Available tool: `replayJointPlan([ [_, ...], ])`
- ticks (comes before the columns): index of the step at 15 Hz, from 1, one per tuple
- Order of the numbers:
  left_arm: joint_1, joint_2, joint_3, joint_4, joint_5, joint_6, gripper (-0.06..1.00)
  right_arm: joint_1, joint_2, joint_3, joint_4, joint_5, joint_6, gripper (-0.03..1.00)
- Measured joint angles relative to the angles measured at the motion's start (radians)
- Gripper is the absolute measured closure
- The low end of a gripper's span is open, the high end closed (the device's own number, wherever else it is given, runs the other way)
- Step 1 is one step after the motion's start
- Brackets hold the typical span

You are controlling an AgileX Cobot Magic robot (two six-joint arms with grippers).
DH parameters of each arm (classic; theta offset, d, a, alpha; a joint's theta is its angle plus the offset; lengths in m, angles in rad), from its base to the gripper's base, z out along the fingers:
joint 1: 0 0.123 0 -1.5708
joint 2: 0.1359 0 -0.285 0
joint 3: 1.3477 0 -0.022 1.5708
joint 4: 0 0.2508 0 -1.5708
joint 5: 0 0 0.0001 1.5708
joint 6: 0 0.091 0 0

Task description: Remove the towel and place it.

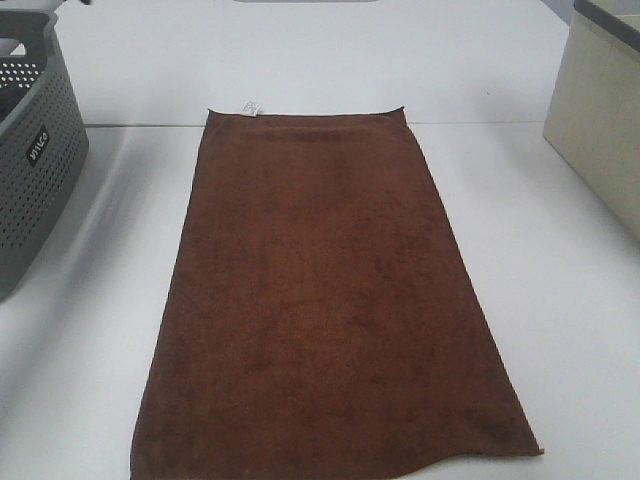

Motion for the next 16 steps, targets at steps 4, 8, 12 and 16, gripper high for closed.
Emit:
replayJointPlan([
  [4, 0.159, -0.058, 0.000, -0.013, 0.191, 0.038, 0.07, -0.001, -0.066, 0.000, -0.012, 0.019, 0.033, 0.17],
  [8, 0.197, -0.158, 0.112, -0.042, 0.210, 0.068, 0.07, -0.001, -0.198, 0.084, 0.021, 0.019, 0.061, 0.17],
  [12, 0.197, -0.490, 0.575, -0.033, 0.111, 0.068, 0.07, -0.001, -0.448, 0.431, 0.006, 0.019, 0.061, 0.17],
  [16, 0.197, -0.909, 1.012, -0.030, -0.069, 0.057, 0.07, -0.001, -0.787, 0.856, -0.001, 0.019, 0.068, 0.17],
])
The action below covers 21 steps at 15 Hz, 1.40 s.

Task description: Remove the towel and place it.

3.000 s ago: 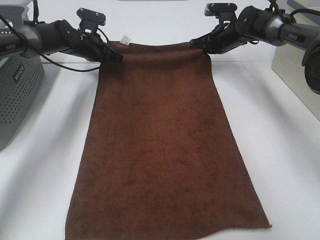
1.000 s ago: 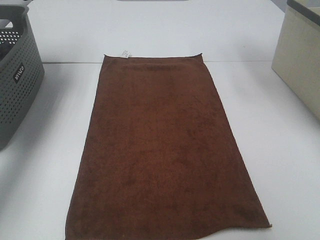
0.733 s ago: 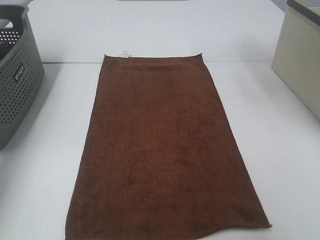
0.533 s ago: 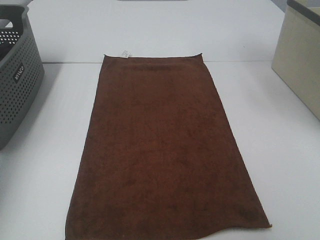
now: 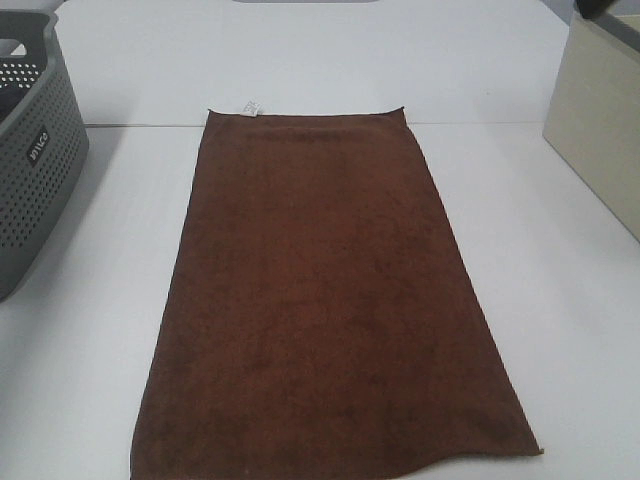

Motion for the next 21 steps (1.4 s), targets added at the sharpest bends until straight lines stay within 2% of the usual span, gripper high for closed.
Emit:
replayJointPlan([
  [3, 0.000, -0.267, 0.158, 0.000, 0.051, -0.032, 0.07, 0.000, -0.255, 0.247, 0.000, -0.007, 0.006, 0.17],
  [6, 0.000, -0.505, 0.232, 0.000, 0.156, -0.038, 0.07, 0.000, -0.514, 0.441, -0.001, -0.090, 0.011, 0.17],
  [9, -0.008, -0.721, 0.311, 0.009, 0.172, -0.038, 0.07, 0.000, -0.749, 0.602, -0.033, -0.115, 0.038, 0.17],
  [12, -0.069, -0.813, 0.402, 0.017, 0.165, -0.039, 0.07, 0.000, -0.926, 0.700, -0.129, -0.113, 0.041, 0.17],
  [14, -0.101, -0.844, 0.461, 0.078, 0.164, -0.039, 0.07, 0.000, -1.034, 0.747, -0.170, -0.113, 0.041, 0.19],
  [16, -0.104, -0.907, 0.496, 0.118, 0.162, -0.062, 0.07, 0.000, -1.134, 0.798, -0.170, -0.113, 0.039, 0.21],
  [19, -0.104, -1.047, 0.531, 0.127, 0.167, -0.071, 0.07, 0.000, -1.253, 0.873, -0.170, -0.112, 0.038, 0.21],
  [21, -0.104, -1.176, 0.535, 0.126, 0.229, -0.072, 0.07, 0.000, -1.321, 0.911, -0.175, -0.110, 0.036, 0.21],
])
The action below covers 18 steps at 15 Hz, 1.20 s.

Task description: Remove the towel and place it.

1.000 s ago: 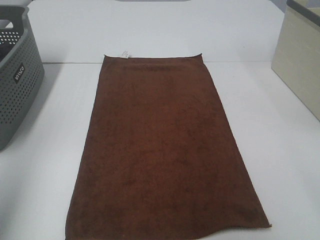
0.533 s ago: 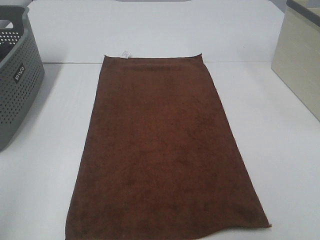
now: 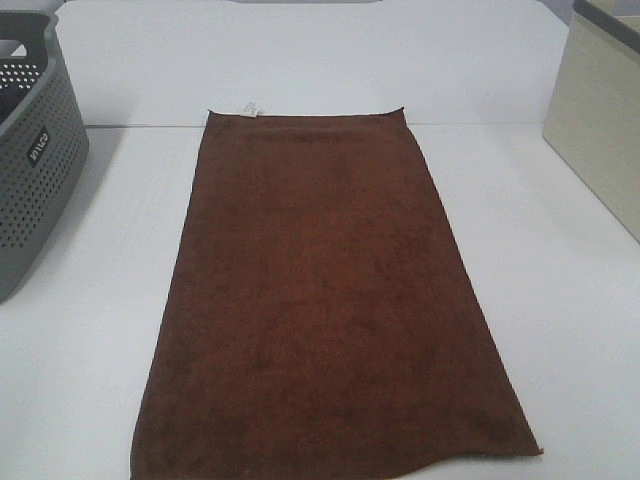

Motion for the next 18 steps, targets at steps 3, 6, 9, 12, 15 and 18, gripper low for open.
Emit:
replayJointPlan([
  [3, -0.001, -0.085, 0.002, -0.009, 0.054, -0.003, 0.07, 0.000, -0.045, 0.014, 0.000, -0.009, -0.030, 0.21],
  [6, -0.001, -0.086, 0.093, -0.055, 0.057, -0.002, 0.07, 0.000, -0.045, 0.035, -0.004, -0.038, -0.057, 0.21],
  [9, -0.001, -0.086, 0.127, -0.068, 0.027, 0.021, 0.07, 0.000, -0.045, 0.035, -0.006, -0.040, -0.060, 0.21],
  [12, -0.001, -0.087, 0.146, -0.098, -0.054, 0.027, 0.07, 0.000, -0.045, 0.037, -0.006, -0.041, -0.060, 0.21],
  [15, 0.000, -0.087, 0.172, -0.141, -0.098, 0.027, 0.07, 0.000, -0.045, 0.037, -0.006, -0.041, -0.060, 0.21],
  [18, 0.000, -0.087, 0.172, -0.143, -0.105, 0.027, 0.07, 0.000, -0.045, 0.037, -0.006, -0.041, -0.060, 0.21],
])
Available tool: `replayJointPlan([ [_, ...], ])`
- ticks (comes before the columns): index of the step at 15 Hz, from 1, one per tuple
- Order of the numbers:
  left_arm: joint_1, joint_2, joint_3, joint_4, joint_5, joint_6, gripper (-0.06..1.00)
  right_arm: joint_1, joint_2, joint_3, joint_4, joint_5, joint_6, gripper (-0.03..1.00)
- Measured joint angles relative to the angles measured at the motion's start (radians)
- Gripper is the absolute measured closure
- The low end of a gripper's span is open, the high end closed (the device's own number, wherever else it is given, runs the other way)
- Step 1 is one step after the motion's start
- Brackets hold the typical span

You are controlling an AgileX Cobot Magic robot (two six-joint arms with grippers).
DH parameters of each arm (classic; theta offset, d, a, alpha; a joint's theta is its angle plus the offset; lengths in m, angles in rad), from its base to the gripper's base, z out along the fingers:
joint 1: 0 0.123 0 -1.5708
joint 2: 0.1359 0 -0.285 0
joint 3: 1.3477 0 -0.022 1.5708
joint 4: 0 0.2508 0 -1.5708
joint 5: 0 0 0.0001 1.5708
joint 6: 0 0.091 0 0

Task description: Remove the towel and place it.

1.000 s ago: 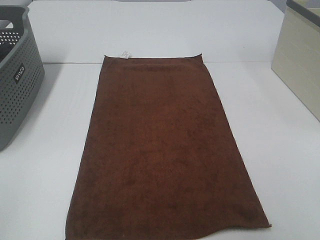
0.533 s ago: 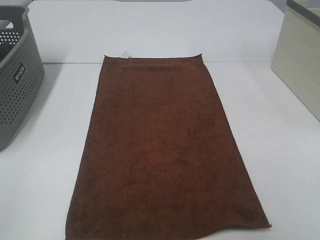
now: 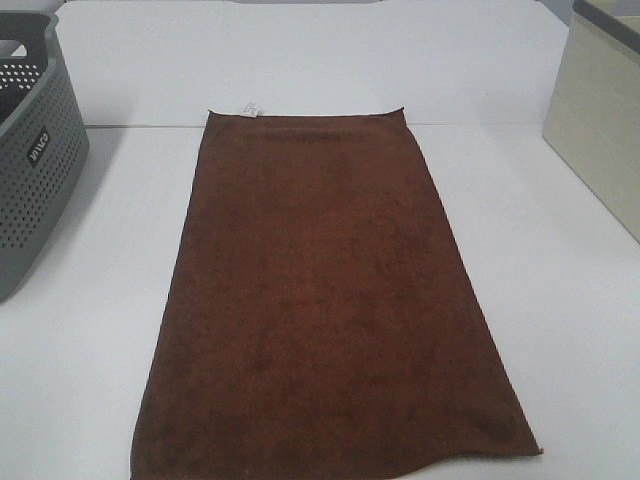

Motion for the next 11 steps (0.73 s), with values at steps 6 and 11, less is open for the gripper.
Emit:
replayJointPlan([
  [6, -0.002, 0.000, 0.000, -0.006, -0.003, 0.000, 0.07, 0.000, 0.000, 0.000, 0.000, 0.000, 0.000, 0.21],
  [11, -0.030, 0.000, 0.000, -0.010, -0.003, 0.000, 0.07, 0.000, 0.000, 0.000, 0.000, 0.000, 0.000, 0.21],
])
